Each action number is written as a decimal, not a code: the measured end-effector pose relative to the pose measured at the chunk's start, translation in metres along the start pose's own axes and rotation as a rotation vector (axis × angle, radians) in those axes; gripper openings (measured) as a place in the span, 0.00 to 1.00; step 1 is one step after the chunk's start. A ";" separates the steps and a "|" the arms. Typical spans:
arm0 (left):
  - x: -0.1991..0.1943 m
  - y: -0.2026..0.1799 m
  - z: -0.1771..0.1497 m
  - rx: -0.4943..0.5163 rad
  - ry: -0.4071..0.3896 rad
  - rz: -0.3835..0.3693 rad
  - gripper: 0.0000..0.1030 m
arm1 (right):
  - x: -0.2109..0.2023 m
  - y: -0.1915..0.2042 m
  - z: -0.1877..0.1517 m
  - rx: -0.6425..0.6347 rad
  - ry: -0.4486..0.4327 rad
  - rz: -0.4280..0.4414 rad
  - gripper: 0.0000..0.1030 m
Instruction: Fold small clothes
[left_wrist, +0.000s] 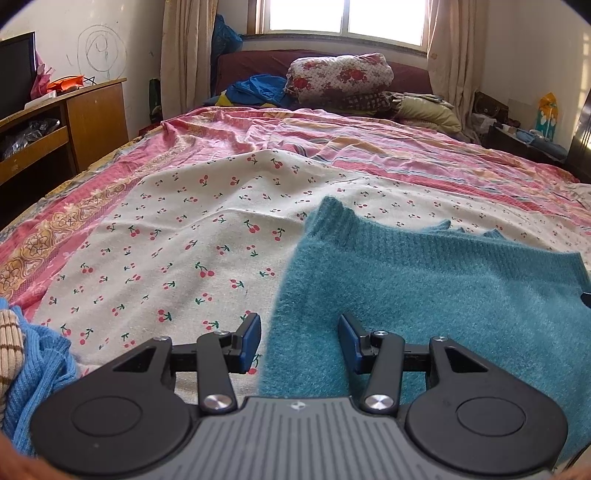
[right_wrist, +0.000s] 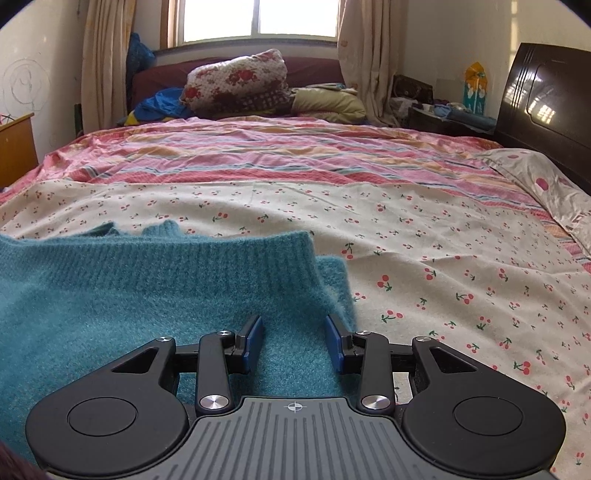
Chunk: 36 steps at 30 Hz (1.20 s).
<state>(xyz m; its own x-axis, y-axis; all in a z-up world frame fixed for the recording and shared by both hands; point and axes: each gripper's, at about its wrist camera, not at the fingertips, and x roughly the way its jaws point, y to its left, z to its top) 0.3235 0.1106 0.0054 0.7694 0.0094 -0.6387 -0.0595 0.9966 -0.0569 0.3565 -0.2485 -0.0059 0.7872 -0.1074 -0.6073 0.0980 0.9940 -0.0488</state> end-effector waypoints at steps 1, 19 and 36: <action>0.000 0.000 0.000 -0.001 0.000 0.000 0.52 | 0.000 -0.001 -0.001 0.002 -0.004 0.002 0.34; -0.006 -0.003 0.005 0.001 0.004 0.027 0.53 | -0.001 -0.001 -0.002 -0.004 -0.006 0.003 0.34; -0.017 0.008 -0.004 0.016 0.032 0.098 0.53 | -0.001 0.001 -0.004 -0.020 -0.012 -0.008 0.35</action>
<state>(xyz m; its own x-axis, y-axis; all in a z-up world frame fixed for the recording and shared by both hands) 0.3075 0.1183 0.0128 0.7397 0.1043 -0.6648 -0.1231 0.9922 0.0187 0.3533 -0.2471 -0.0085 0.7938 -0.1159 -0.5971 0.0924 0.9933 -0.0700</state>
